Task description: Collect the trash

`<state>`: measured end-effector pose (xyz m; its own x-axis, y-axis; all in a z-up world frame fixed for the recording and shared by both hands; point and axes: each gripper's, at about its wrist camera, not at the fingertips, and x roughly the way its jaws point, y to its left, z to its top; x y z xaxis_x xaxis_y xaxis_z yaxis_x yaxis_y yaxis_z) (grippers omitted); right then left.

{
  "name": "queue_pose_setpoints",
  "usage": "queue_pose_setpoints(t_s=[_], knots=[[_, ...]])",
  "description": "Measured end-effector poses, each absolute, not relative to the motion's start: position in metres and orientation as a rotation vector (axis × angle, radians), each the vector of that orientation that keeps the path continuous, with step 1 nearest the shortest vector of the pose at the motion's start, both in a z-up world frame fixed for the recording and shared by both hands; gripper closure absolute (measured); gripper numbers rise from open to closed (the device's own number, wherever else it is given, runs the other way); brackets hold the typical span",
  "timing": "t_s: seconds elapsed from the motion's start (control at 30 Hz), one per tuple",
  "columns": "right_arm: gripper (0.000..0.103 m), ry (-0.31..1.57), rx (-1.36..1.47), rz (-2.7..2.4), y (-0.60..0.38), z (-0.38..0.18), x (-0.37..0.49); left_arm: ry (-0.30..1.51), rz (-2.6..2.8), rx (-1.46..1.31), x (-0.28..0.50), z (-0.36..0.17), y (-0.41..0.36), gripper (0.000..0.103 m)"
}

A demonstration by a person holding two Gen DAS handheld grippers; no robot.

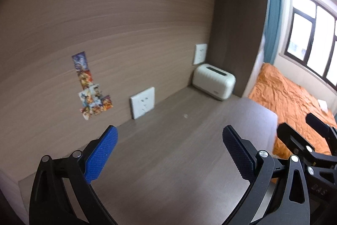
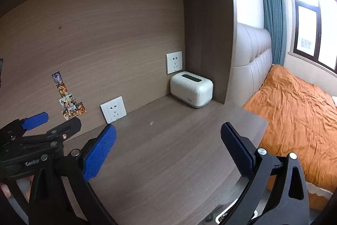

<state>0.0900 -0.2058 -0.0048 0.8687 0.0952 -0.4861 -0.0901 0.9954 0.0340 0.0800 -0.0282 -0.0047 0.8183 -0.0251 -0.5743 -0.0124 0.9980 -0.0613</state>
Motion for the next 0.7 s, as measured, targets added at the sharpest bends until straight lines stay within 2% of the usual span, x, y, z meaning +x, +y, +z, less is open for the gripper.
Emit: queue_pose_setpoints(t_s=[0.7], knots=[[0.004,0.578,-0.057,0.061,-0.176,-0.020,0.114,0.607,0.008,-0.020,0.102,-0.018,-0.015,0.005]])
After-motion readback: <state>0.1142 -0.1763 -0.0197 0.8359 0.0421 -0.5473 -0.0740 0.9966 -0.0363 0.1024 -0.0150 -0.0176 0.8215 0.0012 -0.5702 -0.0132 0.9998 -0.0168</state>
